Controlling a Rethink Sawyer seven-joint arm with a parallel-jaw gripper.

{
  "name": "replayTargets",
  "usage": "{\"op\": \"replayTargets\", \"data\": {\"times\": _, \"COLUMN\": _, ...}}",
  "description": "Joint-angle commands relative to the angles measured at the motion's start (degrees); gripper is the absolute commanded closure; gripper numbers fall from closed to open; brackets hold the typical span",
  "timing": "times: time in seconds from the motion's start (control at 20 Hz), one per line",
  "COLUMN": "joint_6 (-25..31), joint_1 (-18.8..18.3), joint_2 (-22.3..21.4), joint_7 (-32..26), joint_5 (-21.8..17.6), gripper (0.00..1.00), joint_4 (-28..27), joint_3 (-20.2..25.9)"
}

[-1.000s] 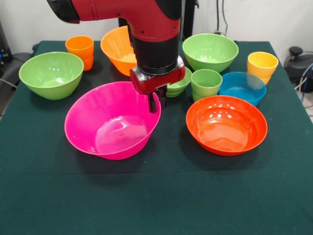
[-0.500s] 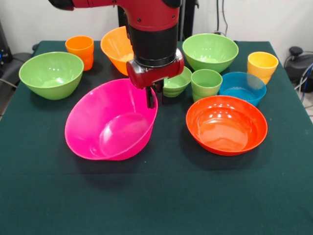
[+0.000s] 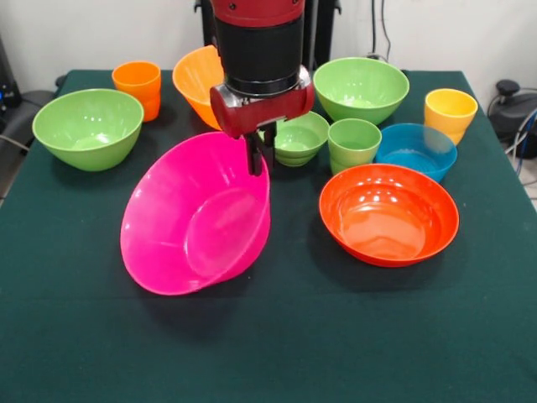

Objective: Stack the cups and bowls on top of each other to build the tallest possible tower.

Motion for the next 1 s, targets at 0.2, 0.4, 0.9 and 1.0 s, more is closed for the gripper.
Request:
{"op": "replayTargets", "data": {"times": 0.2, "joint_6": 3.5, "joint_1": 0.15, "joint_2": -0.69, "joint_7": -8.78, "joint_5": 0.25, "gripper": 1.0, "joint_4": 5.22, "joint_3": 2.23}}
{"op": "replayTargets", "data": {"times": 0.4, "joint_6": 3.72, "joint_1": 0.48, "joint_2": -0.26, "joint_7": -9.28, "joint_5": 0.09, "gripper": 1.0, "joint_4": 4.51, "joint_3": 2.54}}
{"op": "replayTargets", "data": {"times": 0.9, "joint_6": 3.38, "joint_1": -0.2, "joint_2": -0.2, "joint_7": -9.62, "joint_5": -0.09, "gripper": 1.0, "joint_4": 4.73, "joint_3": 2.58}}
{"op": "replayTargets", "data": {"times": 1.0, "joint_6": 3.64, "joint_1": -0.17, "joint_2": -0.13, "joint_7": -9.53, "joint_5": 0.13, "gripper": 1.0, "joint_4": 4.61, "joint_3": 2.65}}
